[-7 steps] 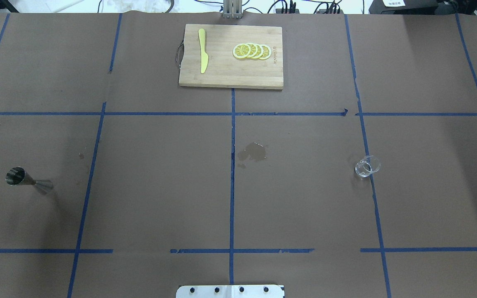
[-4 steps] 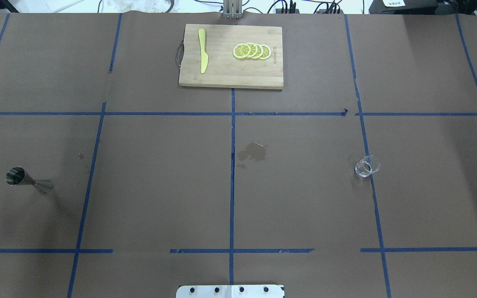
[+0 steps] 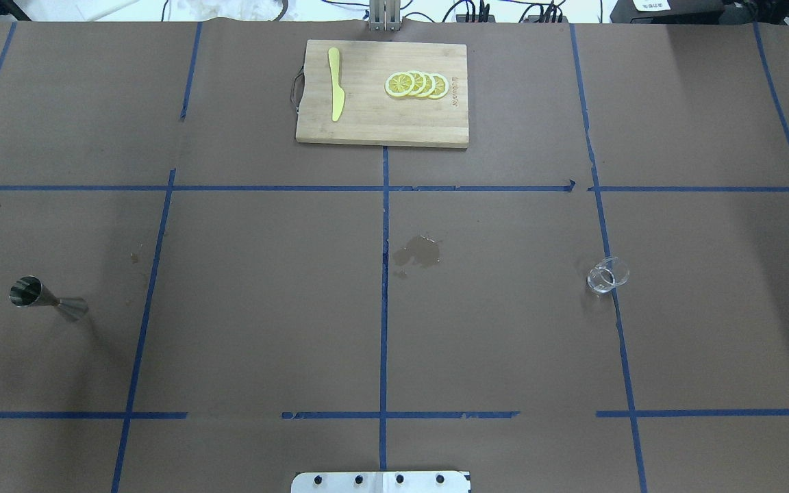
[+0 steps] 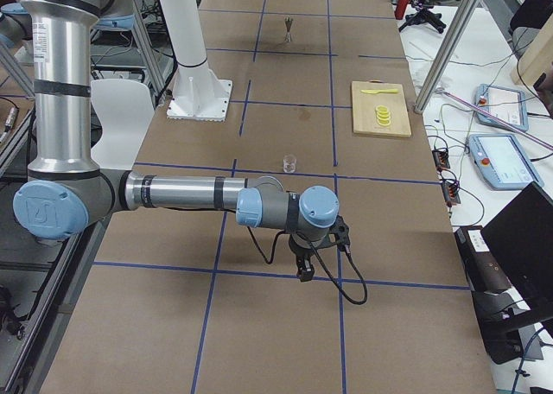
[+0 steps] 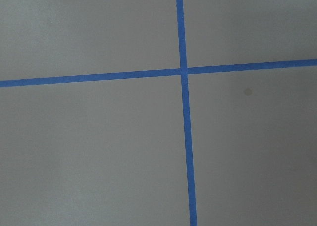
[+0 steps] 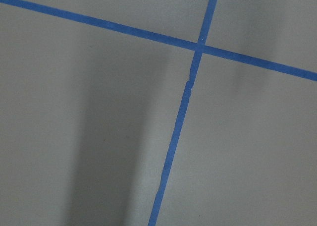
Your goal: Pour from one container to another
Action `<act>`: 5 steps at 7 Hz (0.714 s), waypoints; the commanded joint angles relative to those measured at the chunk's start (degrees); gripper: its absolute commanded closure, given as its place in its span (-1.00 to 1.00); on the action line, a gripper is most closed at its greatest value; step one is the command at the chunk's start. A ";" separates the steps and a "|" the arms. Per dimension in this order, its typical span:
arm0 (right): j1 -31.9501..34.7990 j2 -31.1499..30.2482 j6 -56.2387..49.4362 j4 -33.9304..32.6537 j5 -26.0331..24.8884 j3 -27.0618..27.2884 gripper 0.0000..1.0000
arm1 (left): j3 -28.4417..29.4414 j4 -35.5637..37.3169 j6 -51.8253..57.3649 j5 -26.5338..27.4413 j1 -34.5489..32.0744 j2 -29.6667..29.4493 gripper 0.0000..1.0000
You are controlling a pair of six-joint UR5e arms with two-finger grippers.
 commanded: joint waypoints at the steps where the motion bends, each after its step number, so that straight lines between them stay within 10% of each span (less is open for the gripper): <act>1: 0.09 -0.12 2.29 0.00 0.03 0.24 -1.00 | 0.08 -0.07 -0.05 0.09 0.00 -0.07 -1.00; 5: 0.18 0.49 9.86 0.09 0.12 0.59 -1.00 | 0.08 -0.07 -0.05 0.09 0.09 -0.16 -1.00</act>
